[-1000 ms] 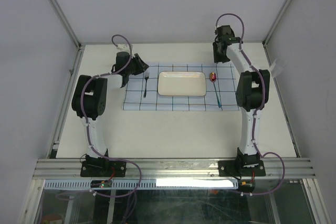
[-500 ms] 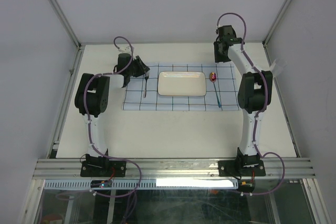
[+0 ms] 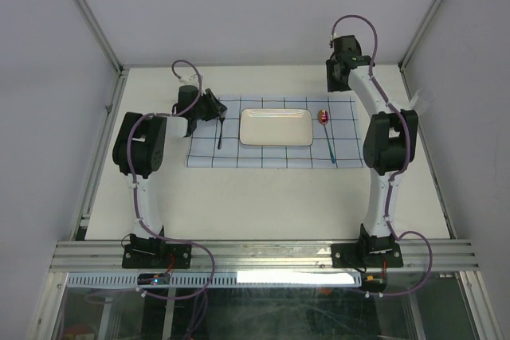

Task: Set the dinner table for one person
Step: Adjust the fork on the napkin.

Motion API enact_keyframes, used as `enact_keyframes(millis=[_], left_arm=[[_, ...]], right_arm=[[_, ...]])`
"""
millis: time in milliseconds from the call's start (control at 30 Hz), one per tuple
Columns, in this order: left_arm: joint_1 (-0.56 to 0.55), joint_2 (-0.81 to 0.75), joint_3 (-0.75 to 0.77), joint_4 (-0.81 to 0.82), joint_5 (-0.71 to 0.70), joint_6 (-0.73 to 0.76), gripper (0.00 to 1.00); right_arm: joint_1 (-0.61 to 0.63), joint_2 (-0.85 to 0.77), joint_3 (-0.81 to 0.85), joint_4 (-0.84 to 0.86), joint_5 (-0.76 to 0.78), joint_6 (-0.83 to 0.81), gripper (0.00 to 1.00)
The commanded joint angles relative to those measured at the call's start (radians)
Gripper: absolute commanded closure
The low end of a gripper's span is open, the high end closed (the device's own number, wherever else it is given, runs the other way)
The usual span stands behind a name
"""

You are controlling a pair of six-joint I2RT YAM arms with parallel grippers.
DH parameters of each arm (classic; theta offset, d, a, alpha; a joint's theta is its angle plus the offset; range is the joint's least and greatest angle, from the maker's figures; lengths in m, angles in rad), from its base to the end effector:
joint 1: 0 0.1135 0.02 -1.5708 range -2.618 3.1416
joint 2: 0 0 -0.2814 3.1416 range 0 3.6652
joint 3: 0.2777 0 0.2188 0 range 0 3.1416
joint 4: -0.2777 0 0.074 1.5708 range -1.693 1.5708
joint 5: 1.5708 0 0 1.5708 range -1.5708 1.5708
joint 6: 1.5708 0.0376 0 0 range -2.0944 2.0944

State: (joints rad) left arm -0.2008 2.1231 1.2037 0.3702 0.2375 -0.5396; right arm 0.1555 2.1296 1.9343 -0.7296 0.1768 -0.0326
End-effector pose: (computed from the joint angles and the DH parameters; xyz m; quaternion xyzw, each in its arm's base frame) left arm 0.4267 -0.0959 0.1644 -0.0889 0.8636 -0.2720 0.4152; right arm 0.4496 0.0638 0.2815 -0.0608 0.9431 -0.0642 0.3207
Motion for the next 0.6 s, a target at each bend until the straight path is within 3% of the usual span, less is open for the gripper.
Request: enact_keyframes(millis=[0,367,567], left_arm=[[-0.002,-0.070,-0.050,0.034,0.025,-0.017,0.72],[-0.002,-0.121,-0.029,0.038,0.050,-0.029,0.72],[-0.007,-0.226,0.017,0.028,0.068,-0.014,0.69]], right_arm=[[-0.005,-0.072,0.006,0.037,0.008,-0.007,0.63],[-0.005,-0.092,-0.010,0.048,0.014,-0.002,0.63],[-0.008,-0.064,0.088,-0.008,0.033,-0.013,0.63]])
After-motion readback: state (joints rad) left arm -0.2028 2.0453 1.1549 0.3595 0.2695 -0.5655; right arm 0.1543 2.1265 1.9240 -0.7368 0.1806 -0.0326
